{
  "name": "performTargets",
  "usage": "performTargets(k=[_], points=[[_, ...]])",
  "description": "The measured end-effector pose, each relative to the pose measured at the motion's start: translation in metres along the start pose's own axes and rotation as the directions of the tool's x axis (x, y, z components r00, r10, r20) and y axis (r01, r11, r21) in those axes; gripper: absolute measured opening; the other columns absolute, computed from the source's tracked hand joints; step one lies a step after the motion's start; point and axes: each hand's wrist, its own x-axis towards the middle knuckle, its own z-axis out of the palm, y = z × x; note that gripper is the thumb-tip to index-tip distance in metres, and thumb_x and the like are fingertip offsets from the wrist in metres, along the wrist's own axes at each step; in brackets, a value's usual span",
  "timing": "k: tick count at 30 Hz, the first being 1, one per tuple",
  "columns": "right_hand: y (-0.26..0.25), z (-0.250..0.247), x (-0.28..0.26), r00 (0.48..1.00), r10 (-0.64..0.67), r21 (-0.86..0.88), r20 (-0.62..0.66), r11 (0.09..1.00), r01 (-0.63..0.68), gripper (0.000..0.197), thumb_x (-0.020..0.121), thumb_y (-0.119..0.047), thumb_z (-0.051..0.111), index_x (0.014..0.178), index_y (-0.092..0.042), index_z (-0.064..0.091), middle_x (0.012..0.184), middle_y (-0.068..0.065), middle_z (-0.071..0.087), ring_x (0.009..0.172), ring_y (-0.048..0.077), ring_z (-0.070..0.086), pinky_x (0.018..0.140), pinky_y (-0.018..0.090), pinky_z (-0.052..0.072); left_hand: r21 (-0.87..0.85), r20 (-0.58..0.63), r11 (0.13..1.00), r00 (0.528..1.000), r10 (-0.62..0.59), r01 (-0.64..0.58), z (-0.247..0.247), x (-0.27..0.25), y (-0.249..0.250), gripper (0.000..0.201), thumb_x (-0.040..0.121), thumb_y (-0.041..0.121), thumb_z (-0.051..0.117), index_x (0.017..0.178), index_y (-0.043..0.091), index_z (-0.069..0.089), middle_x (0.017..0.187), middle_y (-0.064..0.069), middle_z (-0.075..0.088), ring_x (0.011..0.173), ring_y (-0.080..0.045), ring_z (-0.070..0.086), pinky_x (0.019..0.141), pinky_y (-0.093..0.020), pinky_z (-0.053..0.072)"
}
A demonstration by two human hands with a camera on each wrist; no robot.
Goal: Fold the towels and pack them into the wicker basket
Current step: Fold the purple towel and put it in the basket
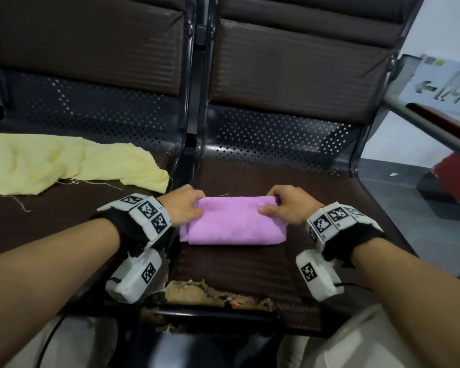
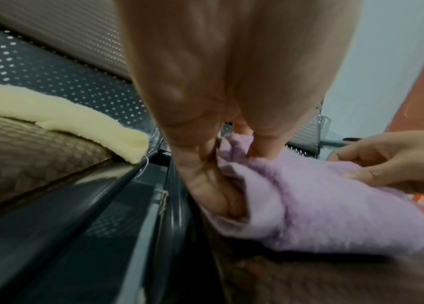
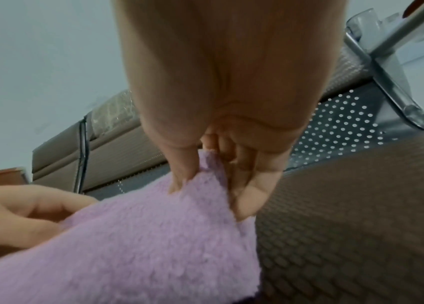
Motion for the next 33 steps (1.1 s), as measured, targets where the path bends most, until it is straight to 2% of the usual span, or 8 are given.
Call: performTargets(k=[7,11,15,19,22,27,30,33], points=[[0.011,0.012,0.007,0.926,0.310,-0.028,0.217,0.950,-0.312,0.063,0.082,-0.067,0.053,0.099,-0.008,0.061,0.078,0.005,0.063,0.062,0.020,0.064,0.055,0.027,0.053,0.011,0.083,0.999,0.996,-0.033,0.032,0.001,0.009,0.007,0.043,0.094,0.020,0.052,0.135,0.010,0.042,0.127,-0.011,0.047,0.113,-0.022,0.052,0.094,-0.027,0.040],[0.008,0.015,0.004,0.933,0.251,0.157,0.257,0.942,-0.296,0.057,0.088,-0.050,0.058,0.124,-0.005,0.057,0.120,0.012,0.062,0.105,0.026,0.062,0.085,0.034,0.051,0.052,0.183,0.999,0.983,-0.001,-0.008,0.007,-0.007,0.019,0.034,0.094,0.021,0.052,0.125,0.006,0.047,0.109,-0.008,0.051,0.097,-0.023,0.055,0.085,-0.033,0.043],[-0.008,0.002,-0.007,0.967,0.137,0.296,0.216,0.934,-0.199,0.032,0.083,-0.041,0.065,0.099,-0.013,0.063,0.101,0.002,0.065,0.087,0.015,0.061,0.078,0.028,0.048,0.009,0.253,1.000,0.967,-0.010,0.008,0.004,-0.027,0.028,0.023,0.092,0.026,0.056,0.108,0.012,0.048,0.085,-0.003,0.059,0.071,-0.017,0.057,0.065,-0.029,0.048],[-0.029,-0.013,-0.033,0.998,-0.050,0.342,0.042,0.939,0.033,0.026,0.079,-0.029,0.073,0.094,-0.014,0.058,0.090,-0.001,0.060,0.082,0.011,0.056,0.074,0.026,0.045,0.027,0.122,0.996,0.989,0.086,-0.090,-0.006,-0.041,0.033,0.082,0.079,0.047,0.067,0.142,0.014,0.027,0.140,-0.006,0.038,0.125,-0.017,0.044,0.105,-0.027,0.037],[-0.050,-0.030,-0.059,0.978,-0.196,0.475,-0.074,0.855,0.207,0.029,0.077,-0.015,0.077,0.093,-0.015,0.052,0.084,0.000,0.060,0.075,0.007,0.056,0.070,0.024,0.047,-0.301,-0.009,0.932,0.977,0.211,-0.204,-0.013,-0.056,0.052,0.121,0.066,0.036,0.081,0.150,0.021,-0.005,0.150,0.005,0.025,0.137,-0.008,0.027,0.102,-0.012,0.026],[-0.074,-0.077,-0.107,0.930,-0.303,0.543,-0.210,0.755,0.368,0.031,0.072,-0.010,0.080,0.091,-0.016,0.057,0.073,-0.006,0.066,0.066,0.000,0.060,0.064,0.014,0.049,-0.446,-0.151,0.831,0.944,0.295,-0.331,-0.030,-0.078,0.086,0.065,0.060,0.029,0.086,0.117,0.030,0.054,0.112,0.009,0.065,0.102,-0.006,0.063,0.084,-0.020,0.054],[-0.072,-0.109,-0.138,0.904,-0.287,0.512,-0.318,0.750,0.419,0.025,0.072,-0.008,0.079,0.089,-0.016,0.062,0.075,-0.005,0.066,0.068,-0.002,0.060,0.067,0.012,0.048,-0.410,-0.122,0.860,0.952,0.280,-0.305,-0.043,-0.095,0.110,0.054,0.058,0.048,0.080,0.104,0.026,0.062,0.097,0.009,0.071,0.088,-0.005,0.068,0.071,-0.017,0.055],[-0.059,-0.134,-0.173,0.865,-0.212,0.510,-0.455,0.734,0.449,0.019,0.075,-0.009,0.077,0.087,-0.018,0.064,0.082,-0.001,0.066,0.076,0.003,0.060,0.075,0.019,0.049,-0.296,-0.110,0.909,0.956,0.273,-0.294,-0.057,-0.113,0.138,0.049,0.070,0.046,0.076,0.110,0.021,0.062,0.102,0.003,0.070,0.092,-0.014,0.067,0.082,-0.033,0.057]])
